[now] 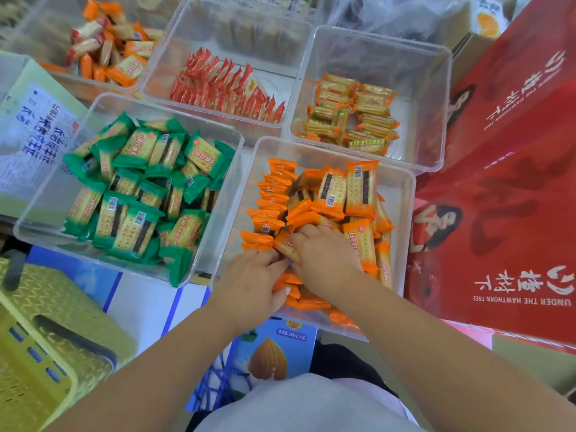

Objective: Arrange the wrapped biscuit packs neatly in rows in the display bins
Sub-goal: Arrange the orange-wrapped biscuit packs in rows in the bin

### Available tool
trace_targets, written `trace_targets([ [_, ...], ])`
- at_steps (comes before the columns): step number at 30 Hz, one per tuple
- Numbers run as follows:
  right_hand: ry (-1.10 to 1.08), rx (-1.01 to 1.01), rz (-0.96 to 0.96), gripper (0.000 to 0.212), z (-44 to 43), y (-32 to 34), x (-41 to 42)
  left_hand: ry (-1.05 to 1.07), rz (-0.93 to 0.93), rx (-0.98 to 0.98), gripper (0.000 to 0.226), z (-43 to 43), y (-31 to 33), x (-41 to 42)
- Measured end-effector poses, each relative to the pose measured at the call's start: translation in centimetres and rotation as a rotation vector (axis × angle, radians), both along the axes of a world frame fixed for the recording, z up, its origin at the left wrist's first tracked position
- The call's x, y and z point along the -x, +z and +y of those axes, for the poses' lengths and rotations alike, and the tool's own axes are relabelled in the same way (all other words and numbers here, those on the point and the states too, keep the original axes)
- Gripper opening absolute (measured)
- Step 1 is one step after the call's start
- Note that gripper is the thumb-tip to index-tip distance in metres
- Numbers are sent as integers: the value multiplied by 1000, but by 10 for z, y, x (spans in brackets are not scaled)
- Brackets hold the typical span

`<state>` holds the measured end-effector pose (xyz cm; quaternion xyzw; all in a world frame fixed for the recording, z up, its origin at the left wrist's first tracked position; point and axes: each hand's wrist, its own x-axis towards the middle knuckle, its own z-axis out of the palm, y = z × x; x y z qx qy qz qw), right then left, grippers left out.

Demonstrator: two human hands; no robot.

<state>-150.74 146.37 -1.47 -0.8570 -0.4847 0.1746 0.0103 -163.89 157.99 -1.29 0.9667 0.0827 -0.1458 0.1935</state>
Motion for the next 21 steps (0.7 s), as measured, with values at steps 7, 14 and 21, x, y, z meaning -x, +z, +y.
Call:
trace_targets([
  [7,1,180,-134,34,30,-19,6,16,-84,-77,67,7,4,1],
  [14,-35,173,-136,25,31,-25,7,14,-35,-103,67,11,-10,5],
  [21,-164,39,69,44,8,-7,3,-62,-38,-200,94,15,-15,-11],
])
